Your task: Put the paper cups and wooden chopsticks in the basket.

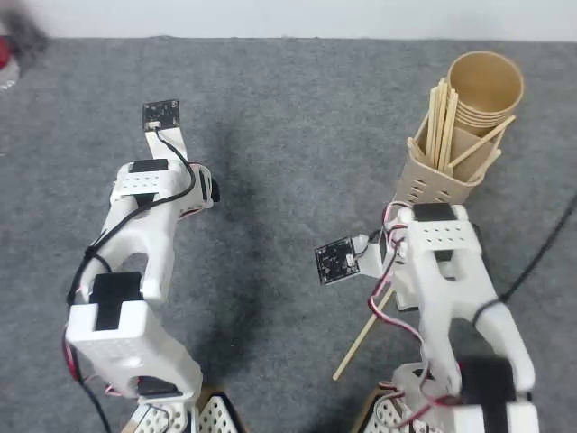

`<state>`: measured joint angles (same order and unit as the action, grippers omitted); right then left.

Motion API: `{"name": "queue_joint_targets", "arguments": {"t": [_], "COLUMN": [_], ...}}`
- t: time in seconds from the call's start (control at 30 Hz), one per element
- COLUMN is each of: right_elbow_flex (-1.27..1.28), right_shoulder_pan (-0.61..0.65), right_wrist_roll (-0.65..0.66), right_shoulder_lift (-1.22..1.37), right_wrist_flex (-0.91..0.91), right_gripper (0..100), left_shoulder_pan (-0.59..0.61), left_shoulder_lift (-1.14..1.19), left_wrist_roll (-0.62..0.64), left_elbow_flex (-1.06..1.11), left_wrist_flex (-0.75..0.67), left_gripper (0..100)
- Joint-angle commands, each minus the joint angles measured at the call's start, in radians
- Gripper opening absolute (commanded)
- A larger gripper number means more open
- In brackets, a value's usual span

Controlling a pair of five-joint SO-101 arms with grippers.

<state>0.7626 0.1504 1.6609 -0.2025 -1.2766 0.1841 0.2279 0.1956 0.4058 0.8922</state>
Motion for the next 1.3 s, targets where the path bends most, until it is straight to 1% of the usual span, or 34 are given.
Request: {"name": "queue_joint_targets", "arguments": {"t": [0.0, 0.07, 0.17, 0.23, 0.3, 0.33, 0.4, 0.5, 0.7, 0.77, 0.93, 1.07, 1.13, 1.27], "right_elbow_flex": [-0.003, -0.003, -0.014, -0.011, -0.002, 0.000, 0.003, 0.005, 0.005, 0.003, -0.006, -0.069, -0.117, -0.273], "right_shoulder_pan": [0.012, -0.001, -0.012, -0.012, -0.012, -0.010, 0.007, 0.015, 0.038, 0.073, 0.197, 0.303, 0.340, 0.401], "right_wrist_roll": [0.035, 0.054, 0.060, 0.060, 0.061, 0.061, 0.058, 0.057, 0.057, 0.040, -0.133, -0.319, -0.414, -0.609], "right_shoulder_lift": [0.088, 0.142, 0.157, 0.165, 0.165, 0.165, 0.165, 0.165, 0.165, 0.165, 0.156, 0.105, 0.038, -0.142], "right_wrist_flex": [0.085, 0.128, 0.136, 0.137, 0.145, 0.145, 0.147, 0.147, 0.173, 0.203, 0.323, 0.329, 0.305, 0.183], "right_gripper": [20.5, 20.5, 18.7, 11.5, 2.0, 0.0, 4.1, 5.8, 5.2, 1.0, 0.9, 0.9, 0.9, 0.9], "left_shoulder_pan": [-0.008, -0.008, -0.009, -0.009, -0.009, -0.009, -0.009, -0.009, -0.011, -0.011, -0.011, -0.011, -0.011, -0.011], "left_shoulder_lift": [-0.051, -0.051, -0.051, -0.051, -0.051, -0.051, -0.051, -0.051, -0.051, -0.051, -0.051, -0.051, -0.051, -0.051], "left_wrist_roll": [0.006, 0.006, 0.006, 0.006, 0.006, 0.006, 0.006, 0.006, 0.006, 0.006, 0.008, 0.008, 0.008, 0.008], "left_elbow_flex": [-0.002, -0.002, -0.004, -0.004, -0.004, -0.004, -0.004, -0.004, -0.004, -0.004, -0.004, -0.004, -0.004, -0.004], "left_wrist_flex": [-0.018, -0.018, -0.018, -0.018, -0.018, -0.018, -0.018, -0.018, -0.018, -0.018, -0.020, -0.020, -0.020, -0.020], "left_gripper": [21, 21, 21, 21, 21, 21, 21, 21, 21, 21, 21, 21, 21, 21]}}
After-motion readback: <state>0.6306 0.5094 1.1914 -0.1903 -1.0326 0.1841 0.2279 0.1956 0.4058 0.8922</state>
